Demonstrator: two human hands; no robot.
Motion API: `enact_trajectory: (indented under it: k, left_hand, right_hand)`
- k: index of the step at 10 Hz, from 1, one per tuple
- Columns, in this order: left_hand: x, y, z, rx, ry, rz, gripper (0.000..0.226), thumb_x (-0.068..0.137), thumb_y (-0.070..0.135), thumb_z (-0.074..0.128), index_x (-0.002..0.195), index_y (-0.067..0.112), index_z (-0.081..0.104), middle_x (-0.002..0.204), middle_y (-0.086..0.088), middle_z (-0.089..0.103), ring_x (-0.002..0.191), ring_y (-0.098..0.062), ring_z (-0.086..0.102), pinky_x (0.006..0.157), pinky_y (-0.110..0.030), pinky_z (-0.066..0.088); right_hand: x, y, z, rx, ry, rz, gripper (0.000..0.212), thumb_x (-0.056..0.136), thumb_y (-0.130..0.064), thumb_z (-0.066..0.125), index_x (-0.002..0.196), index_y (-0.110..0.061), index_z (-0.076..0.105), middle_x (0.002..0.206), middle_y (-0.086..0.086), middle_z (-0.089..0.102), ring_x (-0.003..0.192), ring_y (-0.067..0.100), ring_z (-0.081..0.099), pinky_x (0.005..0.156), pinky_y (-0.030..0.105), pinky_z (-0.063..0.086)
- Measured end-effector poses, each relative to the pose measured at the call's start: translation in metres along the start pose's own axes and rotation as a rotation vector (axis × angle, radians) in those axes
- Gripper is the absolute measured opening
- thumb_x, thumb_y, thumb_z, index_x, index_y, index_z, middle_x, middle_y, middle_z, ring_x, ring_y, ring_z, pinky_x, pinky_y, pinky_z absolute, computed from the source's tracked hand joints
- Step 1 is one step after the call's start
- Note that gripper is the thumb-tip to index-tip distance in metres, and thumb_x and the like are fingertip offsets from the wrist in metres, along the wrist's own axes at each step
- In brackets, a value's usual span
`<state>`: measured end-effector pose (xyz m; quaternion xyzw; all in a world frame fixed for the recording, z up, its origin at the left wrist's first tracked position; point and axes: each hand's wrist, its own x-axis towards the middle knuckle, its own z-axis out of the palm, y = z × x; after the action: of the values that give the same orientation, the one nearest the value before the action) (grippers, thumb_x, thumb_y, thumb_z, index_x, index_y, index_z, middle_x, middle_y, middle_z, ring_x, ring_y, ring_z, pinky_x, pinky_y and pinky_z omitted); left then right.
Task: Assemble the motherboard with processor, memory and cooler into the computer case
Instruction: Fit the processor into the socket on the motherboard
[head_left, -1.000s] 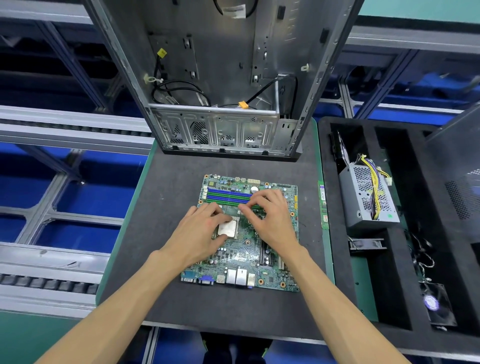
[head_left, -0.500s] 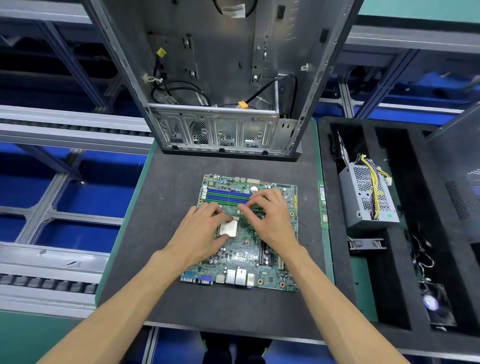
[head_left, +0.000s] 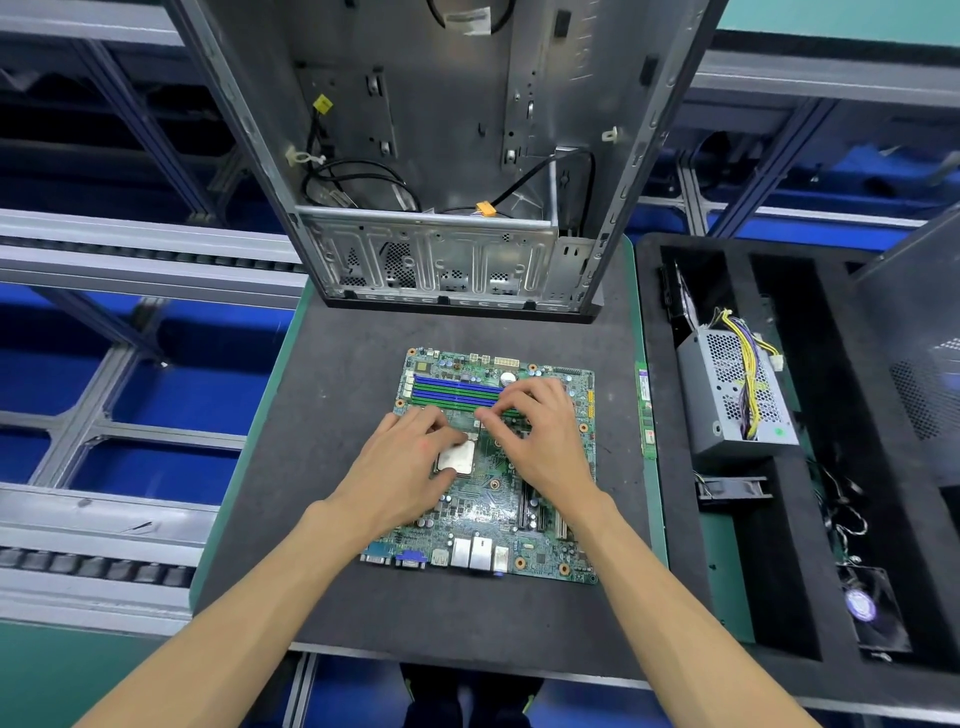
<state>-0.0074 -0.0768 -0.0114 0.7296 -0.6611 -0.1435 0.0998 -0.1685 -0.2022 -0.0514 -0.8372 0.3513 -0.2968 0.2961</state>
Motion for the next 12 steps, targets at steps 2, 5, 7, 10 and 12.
enact_trajectory:
  k: [2,5,7,10,12]
  left_hand:
    - [0.0002,-0.0010,-0.0017,-0.027,0.003,0.017,0.046,0.087,0.036,0.068,0.132,0.027,0.060,0.114,0.010,0.052,0.110,-0.011,0.049,0.090,-0.025,0.029]
    - [0.0018,-0.0022,-0.0013,-0.022,0.004,0.041,0.046,0.088,0.041,0.066,0.131,0.026,0.060,0.114,0.011,0.050,0.108,-0.010,0.048,0.090,-0.022,0.028]
    - [0.0021,-0.0017,-0.0007,-0.022,0.012,0.003,0.046,0.087,0.043,0.067,0.131,0.030,0.061,0.112,0.012,0.051,0.107,-0.010,0.048,0.086,-0.022,0.025]
    - [0.0022,-0.0025,-0.0001,0.005,-0.002,0.053,0.047,0.089,0.041,0.065,0.133,0.025,0.058,0.116,0.010,0.052,0.114,-0.012,0.047,0.096,-0.027,0.032]
    - [0.0013,-0.0013,-0.0004,0.029,0.001,0.064,0.047,0.090,0.040,0.065,0.134,0.023,0.058,0.115,0.009,0.052,0.112,-0.012,0.048,0.096,-0.028,0.034]
  right_hand:
    - [0.0003,-0.0009,-0.0007,-0.002,-0.005,0.002,0.030,0.090,-0.045,0.069,0.085,-0.016,0.072,0.095,-0.005,0.062,0.099,0.018,0.054,0.093,0.040,0.042]
    - [0.0005,-0.0002,0.0000,0.001,-0.005,0.004,0.031,0.091,-0.047,0.068,0.086,-0.017,0.072,0.095,-0.006,0.061,0.100,0.017,0.053,0.094,0.039,0.041]
    - [0.0006,0.0013,0.0006,0.014,0.004,-0.005,0.031,0.091,-0.049,0.067,0.085,-0.019,0.071,0.094,-0.009,0.060,0.099,0.017,0.053,0.093,0.042,0.042]
    - [0.0003,0.0008,0.0004,0.010,0.005,-0.009,0.031,0.091,-0.047,0.067,0.085,-0.017,0.072,0.094,-0.007,0.061,0.099,0.017,0.053,0.093,0.042,0.042]
    - [0.0002,0.0005,0.0001,0.013,0.003,-0.008,0.031,0.091,-0.048,0.067,0.085,-0.018,0.071,0.095,-0.007,0.061,0.099,0.017,0.053,0.093,0.041,0.042]
